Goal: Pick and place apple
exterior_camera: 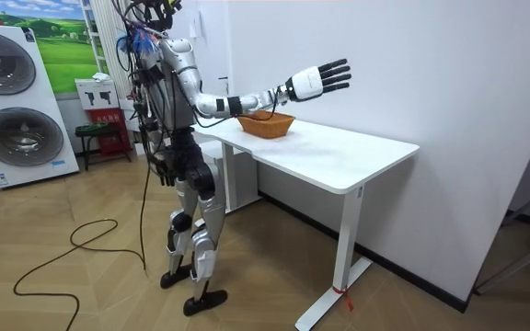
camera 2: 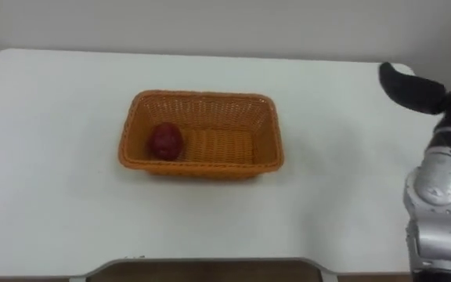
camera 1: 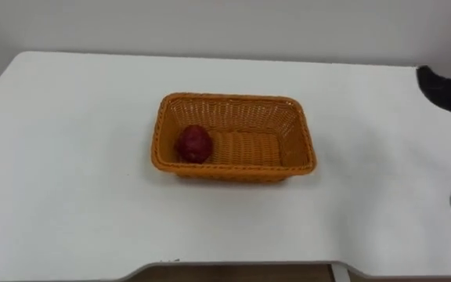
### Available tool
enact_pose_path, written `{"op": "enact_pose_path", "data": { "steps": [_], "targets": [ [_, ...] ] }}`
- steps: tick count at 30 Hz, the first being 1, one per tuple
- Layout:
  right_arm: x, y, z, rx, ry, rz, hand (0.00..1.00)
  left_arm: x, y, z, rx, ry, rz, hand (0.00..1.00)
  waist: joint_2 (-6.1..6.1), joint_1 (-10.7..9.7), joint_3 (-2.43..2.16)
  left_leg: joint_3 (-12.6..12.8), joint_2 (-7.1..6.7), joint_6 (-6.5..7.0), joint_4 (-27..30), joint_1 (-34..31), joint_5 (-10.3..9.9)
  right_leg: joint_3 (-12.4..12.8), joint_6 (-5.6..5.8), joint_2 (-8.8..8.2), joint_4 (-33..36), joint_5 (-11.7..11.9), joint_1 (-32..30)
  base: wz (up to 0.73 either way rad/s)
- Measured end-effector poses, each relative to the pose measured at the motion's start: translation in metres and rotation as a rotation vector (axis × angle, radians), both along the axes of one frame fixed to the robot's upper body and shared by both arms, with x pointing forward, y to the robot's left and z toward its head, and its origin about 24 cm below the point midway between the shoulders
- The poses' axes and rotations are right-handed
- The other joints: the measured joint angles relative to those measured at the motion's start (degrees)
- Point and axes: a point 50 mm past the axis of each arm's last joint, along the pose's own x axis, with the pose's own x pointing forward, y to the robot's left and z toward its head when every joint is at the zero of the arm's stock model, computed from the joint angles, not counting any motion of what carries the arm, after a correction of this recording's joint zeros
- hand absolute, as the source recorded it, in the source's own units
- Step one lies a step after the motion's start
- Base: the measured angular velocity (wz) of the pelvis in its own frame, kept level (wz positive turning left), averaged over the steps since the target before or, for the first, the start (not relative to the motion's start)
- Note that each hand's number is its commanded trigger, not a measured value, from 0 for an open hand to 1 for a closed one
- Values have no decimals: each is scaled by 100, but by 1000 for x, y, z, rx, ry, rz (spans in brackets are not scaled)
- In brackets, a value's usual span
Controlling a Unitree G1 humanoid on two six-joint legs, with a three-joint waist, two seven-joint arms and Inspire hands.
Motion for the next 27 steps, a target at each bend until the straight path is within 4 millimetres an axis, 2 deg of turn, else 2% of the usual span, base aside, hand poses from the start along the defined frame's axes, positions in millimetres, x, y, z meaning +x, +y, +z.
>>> {"op": "enact_pose_path", "data": {
  "steps": [3,6,12,14,18,20,23,27],
  "targets": [
    [-18,-19,-19,69,41,-136,0,-4,3,2,23,0,20,0,-40,-150,4,36,0,1,4,-11,2,5,0,-7,3,0,-3,-5],
    [-44,-40,-54,172,151,-313,0,1,6,3,36,-13,41,0,-83,-230,-12,60,-5,1,48,-18,2,45,1,-10,37,1,-14,-3],
    [-82,-52,-93,276,301,-478,0,1,8,4,49,-21,76,0,-56,-231,-20,195,1,2,48,-48,2,202,3,8,107,3,-130,-11],
    [-105,-56,-114,323,404,-550,0,-1,11,6,64,-24,94,0,-37,-258,-17,193,1,3,39,-66,2,197,4,7,100,3,-142,3],
    [-143,-50,-151,417,598,-650,0,-6,12,7,84,-15,109,0,-4,-240,-20,192,6,3,37,-45,2,204,4,15,89,3,-121,0],
    [-168,-41,-172,488,729,-686,0,-7,13,7,85,-7,114,0,39,-231,-17,192,9,2,37,-28,2,204,4,17,83,3,-94,0],
    [-189,-22,-193,578,854,-654,0,-4,12,7,82,-13,111,0,62,-216,-17,209,11,2,28,-8,2,211,1,20,89,-1,-90,-2],
    [-202,-4,-208,644,967,-572,0,-2,9,6,71,-17,111,0,60,-161,-14,223,-2,3,39,-11,2,216,4,0,117,-14,-147,-1]
  ]
}}
